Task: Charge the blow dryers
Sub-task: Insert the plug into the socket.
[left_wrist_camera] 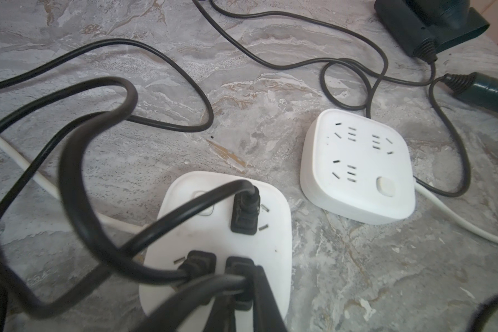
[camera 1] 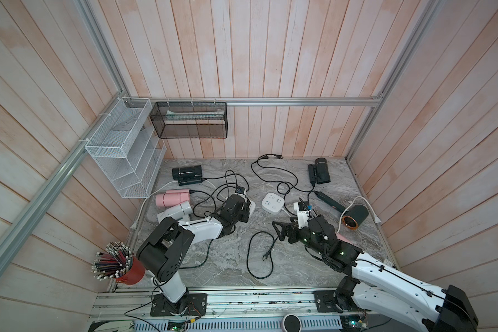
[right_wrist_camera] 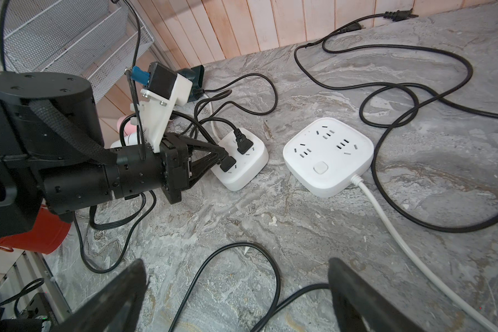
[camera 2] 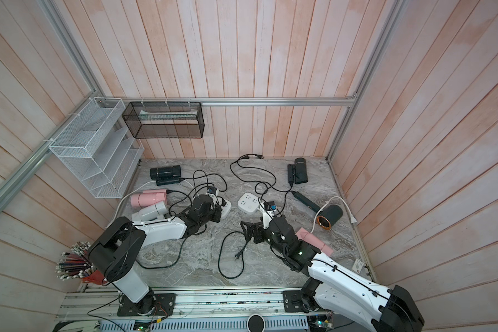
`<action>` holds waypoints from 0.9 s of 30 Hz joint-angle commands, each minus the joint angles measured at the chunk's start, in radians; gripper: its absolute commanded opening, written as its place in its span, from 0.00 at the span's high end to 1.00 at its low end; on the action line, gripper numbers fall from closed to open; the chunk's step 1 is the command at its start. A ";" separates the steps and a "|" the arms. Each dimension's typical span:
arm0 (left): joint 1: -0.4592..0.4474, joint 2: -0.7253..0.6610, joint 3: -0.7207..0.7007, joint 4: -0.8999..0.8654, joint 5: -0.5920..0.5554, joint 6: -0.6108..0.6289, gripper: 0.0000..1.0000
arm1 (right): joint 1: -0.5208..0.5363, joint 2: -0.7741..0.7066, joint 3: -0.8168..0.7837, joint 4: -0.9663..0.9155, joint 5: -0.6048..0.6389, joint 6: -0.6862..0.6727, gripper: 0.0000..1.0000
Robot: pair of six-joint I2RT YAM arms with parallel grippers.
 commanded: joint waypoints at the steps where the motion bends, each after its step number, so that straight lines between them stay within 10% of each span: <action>1: -0.011 0.071 -0.061 -0.207 0.061 -0.017 0.95 | -0.002 -0.014 -0.007 -0.001 0.004 0.012 0.01; 27: 0.149 -0.018 0.041 -0.316 -0.008 0.016 0.95 | -0.001 -0.019 -0.010 -0.005 0.007 0.012 0.01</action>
